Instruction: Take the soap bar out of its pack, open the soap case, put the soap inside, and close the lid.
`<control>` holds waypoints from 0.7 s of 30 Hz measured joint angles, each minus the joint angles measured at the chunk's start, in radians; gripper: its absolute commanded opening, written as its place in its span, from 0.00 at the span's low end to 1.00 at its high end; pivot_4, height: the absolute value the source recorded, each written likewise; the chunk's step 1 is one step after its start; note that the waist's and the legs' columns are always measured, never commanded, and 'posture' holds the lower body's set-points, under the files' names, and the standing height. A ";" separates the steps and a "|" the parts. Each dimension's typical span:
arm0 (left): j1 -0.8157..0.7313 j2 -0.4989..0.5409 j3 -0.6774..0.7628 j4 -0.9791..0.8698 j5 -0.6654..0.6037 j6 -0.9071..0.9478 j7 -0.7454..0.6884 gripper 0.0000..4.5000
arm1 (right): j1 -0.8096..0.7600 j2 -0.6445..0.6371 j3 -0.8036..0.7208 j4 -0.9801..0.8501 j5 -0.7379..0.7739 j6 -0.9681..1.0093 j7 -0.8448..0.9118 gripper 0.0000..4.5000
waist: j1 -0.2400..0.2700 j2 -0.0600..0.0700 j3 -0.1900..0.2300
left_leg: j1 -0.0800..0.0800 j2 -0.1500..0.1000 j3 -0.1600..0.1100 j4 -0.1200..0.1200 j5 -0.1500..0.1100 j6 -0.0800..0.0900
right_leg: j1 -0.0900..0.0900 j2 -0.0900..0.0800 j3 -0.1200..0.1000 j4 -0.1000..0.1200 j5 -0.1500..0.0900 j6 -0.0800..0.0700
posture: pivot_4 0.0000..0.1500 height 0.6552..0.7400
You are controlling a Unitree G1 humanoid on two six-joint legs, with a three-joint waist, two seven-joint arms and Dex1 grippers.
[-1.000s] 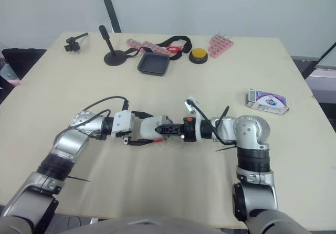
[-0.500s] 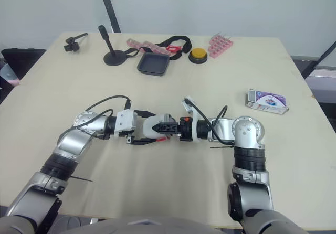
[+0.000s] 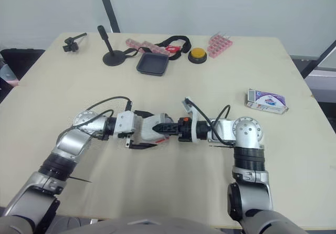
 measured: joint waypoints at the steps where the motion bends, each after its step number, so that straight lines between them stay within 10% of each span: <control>1: 0.000 0.003 0.000 0.000 -0.001 0.000 0.000 1.00 | 0.000 0.000 0.001 0.000 0.005 0.000 -0.006 0.49 | 0.001 0.000 0.000 | 0.000 0.000 0.000 0.000 0.000 0.000 | 0.000 0.000 0.000 0.000 0.000 0.000 | 1.00 1.00; 12: 0.004 0.048 0.012 0.023 0.006 -0.021 0.005 1.00 | -0.024 -0.053 -0.005 -0.002 0.015 -0.003 -0.012 0.49 | 0.001 0.000 0.000 | 0.000 0.000 0.000 0.000 0.000 0.000 | 0.000 0.000 0.000 0.000 0.000 0.000 | 1.00 1.00; 21: 0.029 0.088 0.118 -0.027 -0.092 0.137 0.060 1.00 | -0.220 -0.494 0.248 -0.208 -0.174 -0.132 0.229 0.49 | 0.005 0.002 0.001 | 0.000 0.000 0.000 -0.001 0.000 -0.001 | 0.001 0.001 -0.001 -0.002 0.000 0.000 | 1.00 1.00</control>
